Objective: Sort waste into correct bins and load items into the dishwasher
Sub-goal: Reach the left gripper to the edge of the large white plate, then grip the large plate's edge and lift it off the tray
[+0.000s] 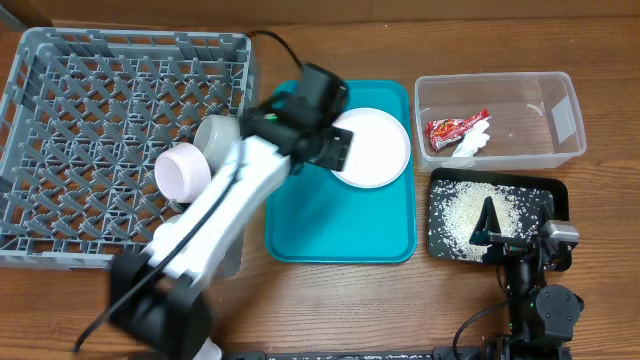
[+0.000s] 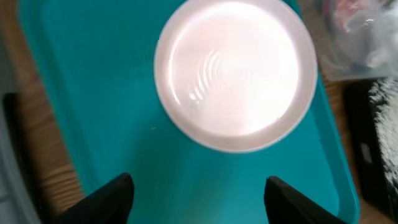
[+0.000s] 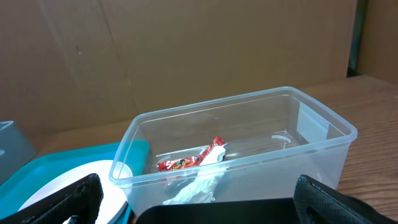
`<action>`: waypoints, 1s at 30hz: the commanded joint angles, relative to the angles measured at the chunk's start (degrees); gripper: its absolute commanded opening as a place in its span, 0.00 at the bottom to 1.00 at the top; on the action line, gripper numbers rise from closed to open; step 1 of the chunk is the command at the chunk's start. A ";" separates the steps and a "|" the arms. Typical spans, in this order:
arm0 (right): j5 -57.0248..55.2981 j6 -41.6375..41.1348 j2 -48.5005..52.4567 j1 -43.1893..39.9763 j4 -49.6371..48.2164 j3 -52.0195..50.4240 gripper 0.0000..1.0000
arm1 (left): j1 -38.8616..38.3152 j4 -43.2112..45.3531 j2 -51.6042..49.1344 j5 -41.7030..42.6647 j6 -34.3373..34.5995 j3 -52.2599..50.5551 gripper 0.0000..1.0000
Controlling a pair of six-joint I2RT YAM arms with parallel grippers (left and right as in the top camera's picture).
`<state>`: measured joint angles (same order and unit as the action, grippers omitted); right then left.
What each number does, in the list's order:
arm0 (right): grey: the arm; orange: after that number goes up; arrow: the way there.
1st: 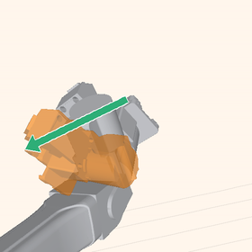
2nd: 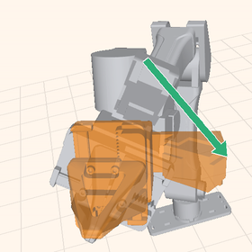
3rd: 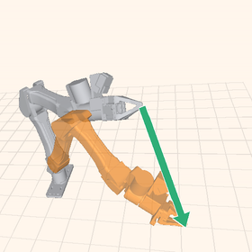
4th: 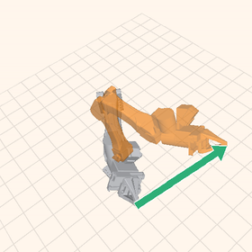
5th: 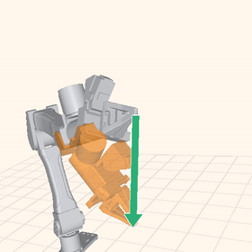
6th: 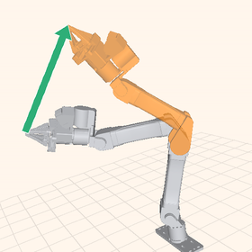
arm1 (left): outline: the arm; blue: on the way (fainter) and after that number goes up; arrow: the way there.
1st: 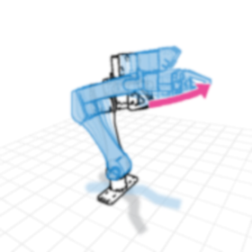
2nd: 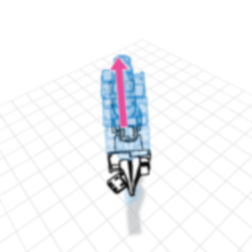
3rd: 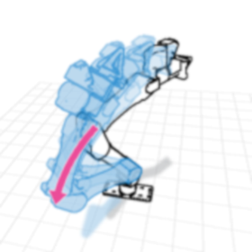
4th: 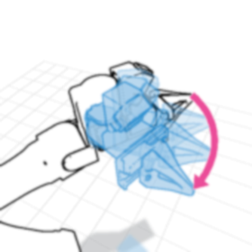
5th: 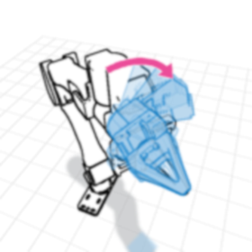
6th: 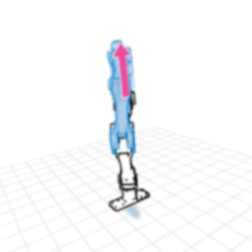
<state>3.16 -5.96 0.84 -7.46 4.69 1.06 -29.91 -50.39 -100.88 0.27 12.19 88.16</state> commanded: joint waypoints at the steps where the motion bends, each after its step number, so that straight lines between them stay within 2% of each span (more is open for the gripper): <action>1: -0.04 0.02 -0.68 -0.22 -0.31 -0.61 1.00 | 0.13 4.20 -7.78 1.90 13.49 0.83 0.68; 6: -0.04 0.02 -0.68 -0.22 -0.31 -0.61 1.00 | 0.42 6.95 -14.91 2.14 20.74 0.83 0.63; 10: -0.04 0.02 -0.68 -0.22 -0.28 -0.59 1.00 | 0.66 6.82 -19.45 2.12 21.64 0.83 0.61; 11: -0.04 0.02 -0.68 -0.22 -0.31 -0.59 1.00 | 0.66 6.19 -20.35 2.12 21.66 0.83 0.58; 13: -0.07 0.02 -0.68 -0.22 -0.31 -0.59 1.00 | 0.68 4.44 -21.81 2.05 21.64 0.83 0.49; 15: -0.07 0.02 -0.68 -0.22 -0.31 -0.61 1.00 | 0.68 2.93 -22.45 1.92 21.18 0.83 0.32; 19: -0.04 0.02 -0.68 -0.22 -0.31 -0.59 1.00 | 0.94 -2.45 -20.76 -3.10 21.11 1.44 0.04; 22: -0.04 0.02 -0.68 -0.22 -0.31 -0.59 1.00 | 1.07 -7.19 -16.76 -9.22 20.85 3.37 0.04; 27: -0.04 0.02 -0.68 -0.22 -0.31 -0.59 1.00 | 1.01 -15.56 -6.01 -18.12 15.43 10.10 0.04; 30: -0.04 0.02 -0.68 -0.22 -0.31 -0.59 1.00 | 1.01 -21.27 -0.72 -28.48 14.58 14.43 0.04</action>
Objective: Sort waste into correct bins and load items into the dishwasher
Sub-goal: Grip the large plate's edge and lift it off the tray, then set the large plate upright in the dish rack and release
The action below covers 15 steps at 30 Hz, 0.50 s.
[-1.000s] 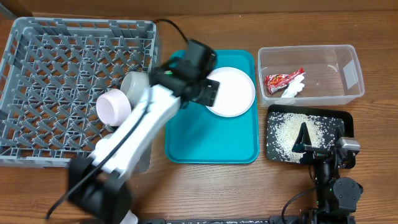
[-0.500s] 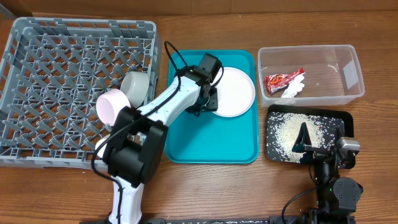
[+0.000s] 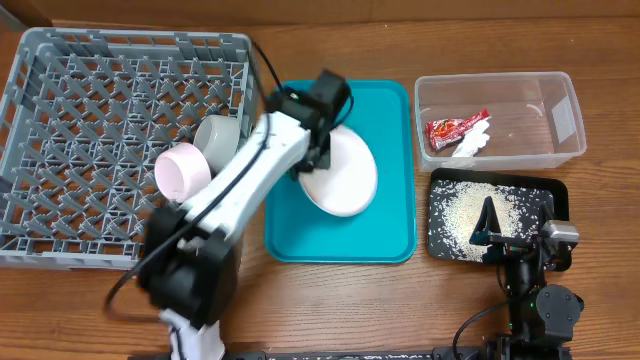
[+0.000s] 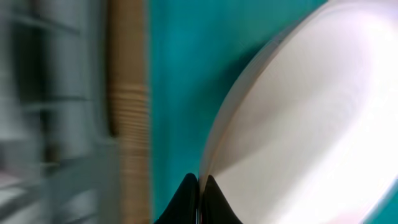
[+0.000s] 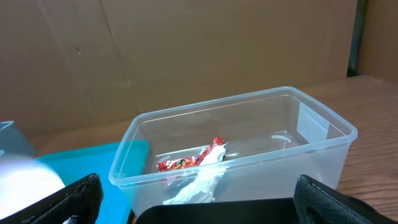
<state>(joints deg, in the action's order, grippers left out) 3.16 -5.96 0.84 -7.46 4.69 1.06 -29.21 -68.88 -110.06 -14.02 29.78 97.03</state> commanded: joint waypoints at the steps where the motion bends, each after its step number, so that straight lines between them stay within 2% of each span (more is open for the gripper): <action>1: -0.04 0.02 -0.68 -0.22 -0.31 -0.59 1.00 | 0.31 -5.07 10.51 -19.52 -3.06 6.78 0.04; 5: -0.04 0.02 -0.68 -0.22 -0.31 -0.59 1.00 | 0.33 -11.85 16.26 -37.88 -3.67 7.91 0.04; 6: -0.04 0.02 -0.68 -0.22 -0.31 -0.59 1.00 | 0.44 -14.47 17.90 -45.79 -3.65 7.91 0.04; 8: -0.04 0.02 -0.68 -0.22 -0.31 -0.59 1.00 | 0.44 -16.13 18.62 -52.48 -3.65 7.91 0.04; 15: -0.04 0.02 -0.68 -0.22 -0.31 -0.59 1.00 | 2.14 -20.35 18.38 -62.42 -4.02 6.58 0.04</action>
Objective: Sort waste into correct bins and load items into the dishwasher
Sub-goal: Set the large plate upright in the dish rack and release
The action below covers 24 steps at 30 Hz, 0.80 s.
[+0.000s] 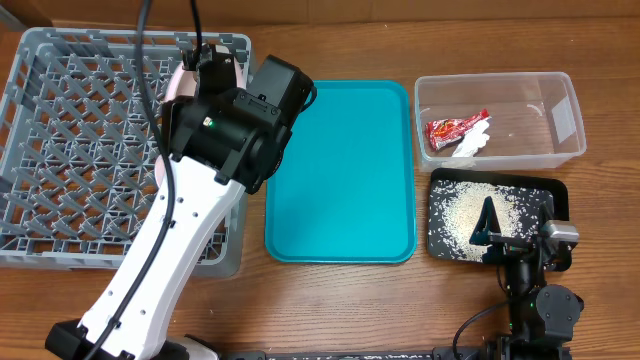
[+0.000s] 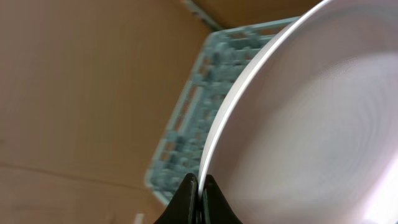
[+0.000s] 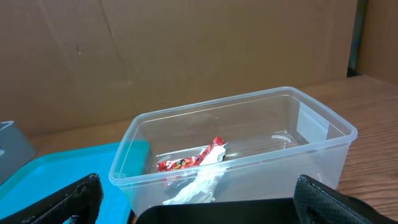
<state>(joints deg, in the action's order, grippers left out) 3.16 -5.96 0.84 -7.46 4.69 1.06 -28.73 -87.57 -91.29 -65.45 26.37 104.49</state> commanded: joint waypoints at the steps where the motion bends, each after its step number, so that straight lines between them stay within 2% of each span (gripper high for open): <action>1: -0.04 0.02 -0.68 -0.22 -0.31 -0.61 1.00 | 2.47 -2.82 -0.46 -12.41 -0.37 -1.14 0.04; 4: -0.04 0.02 -0.68 -0.22 -0.31 -0.59 1.00 | 5.73 -4.59 -0.48 -13.94 2.97 -1.46 0.04; 8: -0.07 0.02 -0.68 -0.22 -0.31 -0.61 1.00 | 11.54 -5.03 -0.50 -10.16 6.36 -1.64 0.04; 11: -0.04 0.02 -0.68 -0.22 -0.31 -0.61 1.00 | 18.53 -3.02 -0.74 -10.40 13.92 -3.15 0.04; 14: -0.04 0.02 -0.68 -0.22 -0.31 -0.59 1.00 | 22.51 2.16 -1.33 -10.43 11.98 -5.90 0.04; 18: -0.04 0.02 -0.68 -0.22 -0.31 -0.59 1.00 | 24.70 10.45 -2.56 -10.36 5.42 -12.17 0.04; 24: -0.04 0.02 -0.68 -0.22 -0.31 -0.59 1.00 | 26.14 21.27 -5.25 -15.67 -0.81 -19.76 0.04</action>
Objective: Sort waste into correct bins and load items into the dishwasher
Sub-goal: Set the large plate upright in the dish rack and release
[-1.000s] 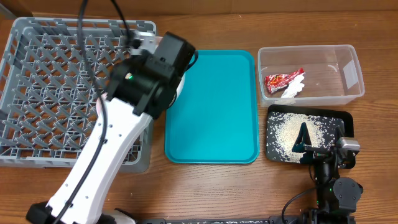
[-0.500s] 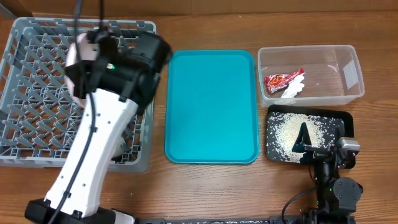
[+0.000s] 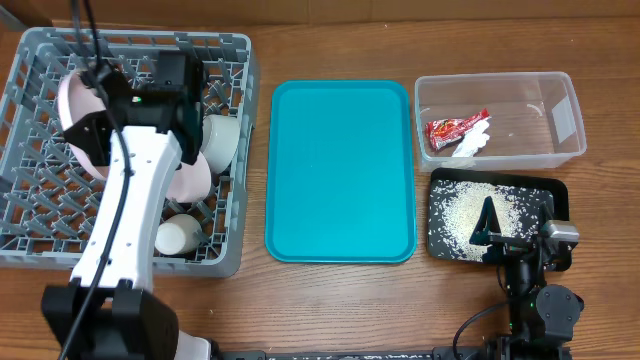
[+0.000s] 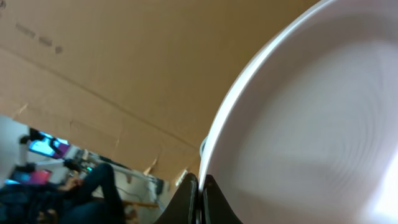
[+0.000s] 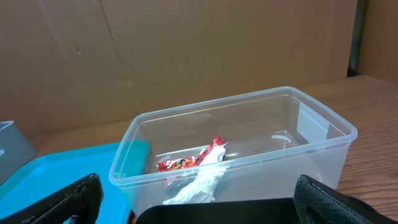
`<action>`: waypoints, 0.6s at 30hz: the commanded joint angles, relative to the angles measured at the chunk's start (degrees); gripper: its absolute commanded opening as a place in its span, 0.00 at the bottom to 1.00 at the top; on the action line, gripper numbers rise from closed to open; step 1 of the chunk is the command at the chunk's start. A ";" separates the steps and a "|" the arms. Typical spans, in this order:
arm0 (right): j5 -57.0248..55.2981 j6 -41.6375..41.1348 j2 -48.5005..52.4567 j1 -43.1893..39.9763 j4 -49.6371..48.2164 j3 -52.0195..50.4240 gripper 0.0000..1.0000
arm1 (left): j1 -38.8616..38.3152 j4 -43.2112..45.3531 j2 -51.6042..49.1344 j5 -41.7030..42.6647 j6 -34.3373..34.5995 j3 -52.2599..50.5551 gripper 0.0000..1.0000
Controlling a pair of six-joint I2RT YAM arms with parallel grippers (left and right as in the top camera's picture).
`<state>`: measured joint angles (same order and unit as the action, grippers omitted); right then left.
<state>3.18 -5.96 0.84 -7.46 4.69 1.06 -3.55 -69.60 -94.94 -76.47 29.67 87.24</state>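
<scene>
A pale pink plate (image 3: 78,130) stands on edge over the left part of the grey dish rack (image 3: 130,40). My left gripper (image 3: 105,95) is shut on its rim. In the left wrist view the plate (image 4: 311,124) fills the right side, and the gripper (image 4: 199,196) pinches its edge between both black fingertips. The rack also holds a white cup (image 3: 220,140), a pink cup (image 3: 187,180) and another white cup (image 3: 180,235). My right gripper (image 5: 205,208) is open and parked by the black tray.
A teal tray (image 3: 340,170) lies bare at the middle. A clear bin (image 3: 560,120) at the back right holds a red wrapper (image 3: 455,127) and white tissue. A black tray (image 3: 545,195) with rice on it sits in front of the bin.
My left gripper, still shut on the plate, has moved from the rack's back right corner to its left part. The plate now stands on edge there. The right arm is unchanged.
My left gripper was open above the plate lying on the teal tray. Then it was shut on the plate's rim, with the plate tilted up. Then the plate was at the rack's back right corner, and now it is over the rack's left side.
</scene>
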 commanded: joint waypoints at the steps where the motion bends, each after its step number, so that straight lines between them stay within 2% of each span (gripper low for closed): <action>1: -0.07 0.02 -0.68 -0.22 -0.31 -0.61 1.00 | 1.01 4.59 -2.14 -4.17 -5.14 -2.86 0.04; 5: -0.09 0.02 -0.68 -0.22 -0.31 -0.61 1.00 | 1.07 7.37 -4.68 -1.86 -9.11 -3.15 0.05; 12: -0.07 0.02 -0.68 -0.22 -0.31 -0.59 1.00 | 0.90 9.25 -6.97 -0.42 -9.73 -3.15 0.04; 18: -0.07 0.02 -0.68 -0.22 -0.31 -0.61 1.00 | 0.85 13.35 -6.95 8.09 -19.67 -3.15 0.04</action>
<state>3.16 -5.96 0.84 -7.46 4.71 1.06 -2.90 -57.08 -101.54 -73.03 16.16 84.29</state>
